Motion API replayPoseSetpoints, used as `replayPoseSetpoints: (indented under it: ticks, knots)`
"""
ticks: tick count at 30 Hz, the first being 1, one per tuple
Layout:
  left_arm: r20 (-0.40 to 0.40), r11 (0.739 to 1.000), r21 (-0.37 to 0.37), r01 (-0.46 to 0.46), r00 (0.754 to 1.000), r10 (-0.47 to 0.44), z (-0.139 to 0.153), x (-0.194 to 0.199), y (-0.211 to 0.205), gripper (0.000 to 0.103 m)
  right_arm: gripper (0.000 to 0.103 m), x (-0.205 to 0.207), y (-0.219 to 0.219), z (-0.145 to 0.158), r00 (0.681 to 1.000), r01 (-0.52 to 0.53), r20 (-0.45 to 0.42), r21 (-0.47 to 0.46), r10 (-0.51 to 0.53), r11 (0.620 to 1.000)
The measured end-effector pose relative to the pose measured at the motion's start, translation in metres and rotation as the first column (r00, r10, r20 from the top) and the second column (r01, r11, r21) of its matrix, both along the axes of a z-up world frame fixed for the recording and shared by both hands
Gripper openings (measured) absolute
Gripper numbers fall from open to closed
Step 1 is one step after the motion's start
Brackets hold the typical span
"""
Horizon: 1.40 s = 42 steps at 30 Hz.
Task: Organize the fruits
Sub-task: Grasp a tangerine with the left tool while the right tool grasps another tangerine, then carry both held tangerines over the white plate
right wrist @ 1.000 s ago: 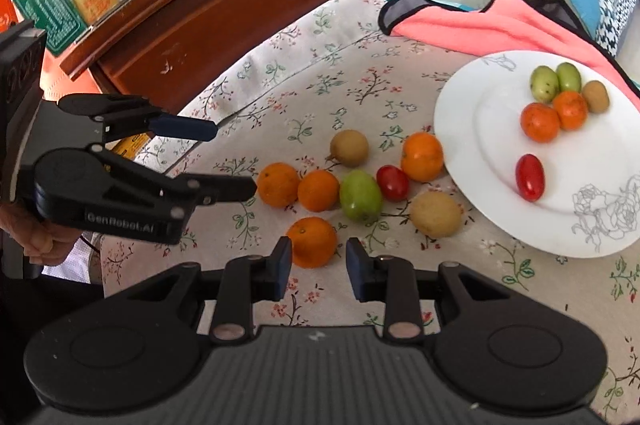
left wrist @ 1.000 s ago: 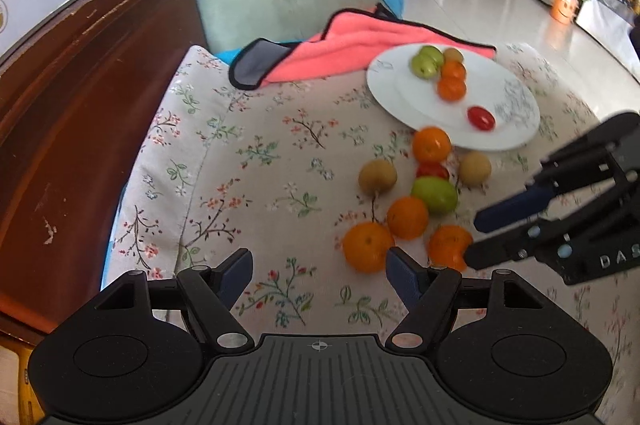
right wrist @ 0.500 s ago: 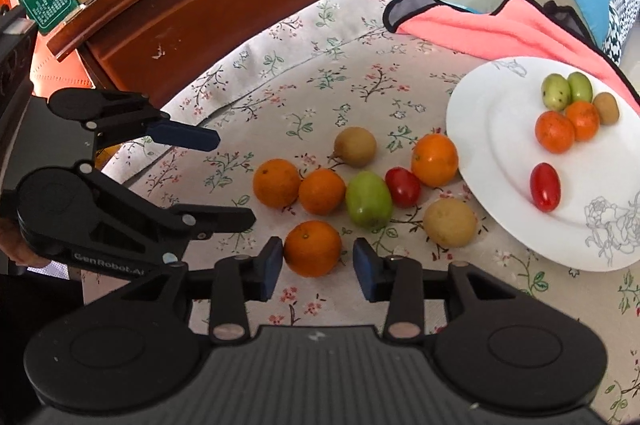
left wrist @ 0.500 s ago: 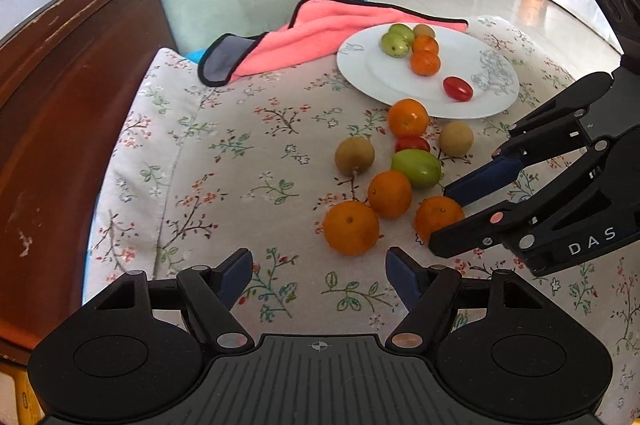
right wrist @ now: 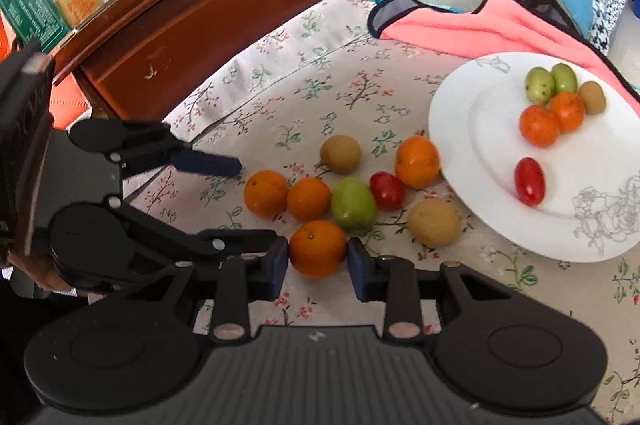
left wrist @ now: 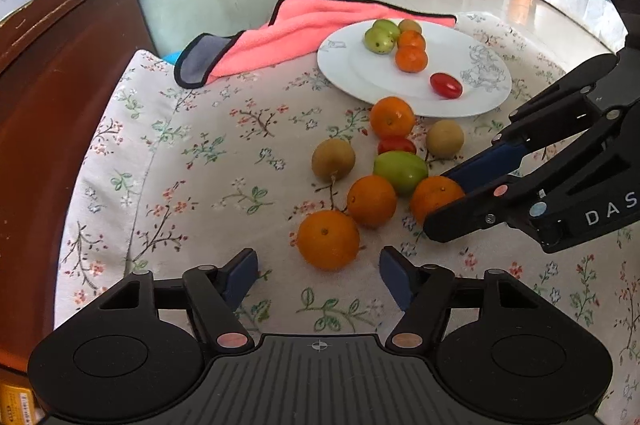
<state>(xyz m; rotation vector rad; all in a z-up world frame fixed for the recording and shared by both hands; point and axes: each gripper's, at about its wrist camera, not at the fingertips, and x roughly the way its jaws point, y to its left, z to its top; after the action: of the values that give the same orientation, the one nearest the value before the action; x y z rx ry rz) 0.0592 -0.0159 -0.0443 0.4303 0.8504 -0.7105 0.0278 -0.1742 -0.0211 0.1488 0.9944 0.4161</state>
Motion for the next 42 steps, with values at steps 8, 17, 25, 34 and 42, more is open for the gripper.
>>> replayPoseSetpoints:
  ticks: [8, 17, 25, 34, 42]
  knots:
    - [-0.027, 0.999, -0.031, -0.006, 1.0, 0.005, 0.0, 0.005, -0.002, 0.05, 0.032, 0.001, -0.003, 0.0, 1.0, 0.017, -0.009, 0.003, -0.017, 1.0]
    - [-0.053, 0.997, -0.05, -0.056, 0.997, 0.053, 0.003, 0.011, -0.001, 0.03, 0.032, 0.001, -0.005, 0.0, 1.0, 0.021, -0.01, 0.005, -0.02, 1.0]
    - [-0.022, 0.99, -0.075, -0.117, 0.993, 0.116, 0.023, 0.009, 0.007, 0.03, 0.032, -0.002, -0.008, 0.004, 1.0, 0.022, 0.005, 0.017, -0.023, 1.0]
    - [0.019, 0.981, -0.146, -0.125, 0.992, 0.129, 0.048, 0.007, -0.007, 0.03, 0.032, -0.003, -0.023, 0.018, 0.998, 0.054, 0.042, 0.037, -0.056, 0.998]
    - [0.052, 0.97, -0.207, -0.13, 0.988, 0.143, 0.068, 0.008, -0.03, 0.03, 0.032, 0.001, -0.063, 0.045, 0.976, 0.18, 0.108, 0.076, -0.188, 0.981]
